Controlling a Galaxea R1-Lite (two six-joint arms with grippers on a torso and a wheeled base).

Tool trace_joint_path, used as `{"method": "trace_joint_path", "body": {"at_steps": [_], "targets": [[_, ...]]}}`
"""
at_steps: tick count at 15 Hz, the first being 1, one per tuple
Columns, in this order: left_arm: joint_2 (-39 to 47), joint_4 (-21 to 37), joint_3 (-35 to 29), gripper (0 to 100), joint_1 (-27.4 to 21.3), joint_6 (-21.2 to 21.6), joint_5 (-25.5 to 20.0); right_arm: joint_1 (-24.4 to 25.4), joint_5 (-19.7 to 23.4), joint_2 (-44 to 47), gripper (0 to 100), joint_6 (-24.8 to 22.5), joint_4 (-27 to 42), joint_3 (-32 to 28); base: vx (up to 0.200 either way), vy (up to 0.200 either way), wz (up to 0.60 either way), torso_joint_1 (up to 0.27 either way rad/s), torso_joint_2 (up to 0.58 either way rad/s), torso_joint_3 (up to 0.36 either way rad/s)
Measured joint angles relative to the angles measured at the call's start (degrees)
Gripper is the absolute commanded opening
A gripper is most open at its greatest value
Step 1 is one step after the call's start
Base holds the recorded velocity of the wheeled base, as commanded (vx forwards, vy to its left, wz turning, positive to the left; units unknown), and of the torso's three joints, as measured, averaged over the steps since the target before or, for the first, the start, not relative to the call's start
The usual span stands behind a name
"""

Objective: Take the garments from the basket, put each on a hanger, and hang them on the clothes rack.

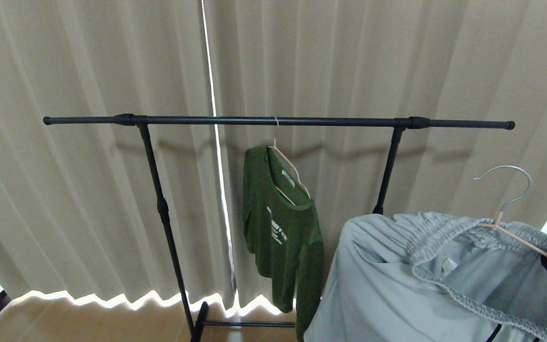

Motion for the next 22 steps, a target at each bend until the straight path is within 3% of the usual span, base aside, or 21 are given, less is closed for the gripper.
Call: {"method": "trace_joint_path", "body": {"at_steps": [11,15,22], "targets": [[0.00,-0.02,0.00,100,-0.02,-0.26,-0.02,-0.09,-0.02,0.44,0,0.02,-0.02,-0.28,0.200,0.000,0.00,0.005,0.00,0.002],[0.00,-0.02,0.00,100,0.05,-0.22,0.05,-0.05,-0.02,2.47,0,-0.04,0.00,-2.05,0.000,0.000,0.00,0.000,0.00,0.000],[0.00,-0.02,0.00,100,0.00,-0.20,-0.11,0.68,-2.06,17.92,0,-1.21,-0.52,-15.80,0.000,0.000,0.00,0.000,0.00,0.000]]}}
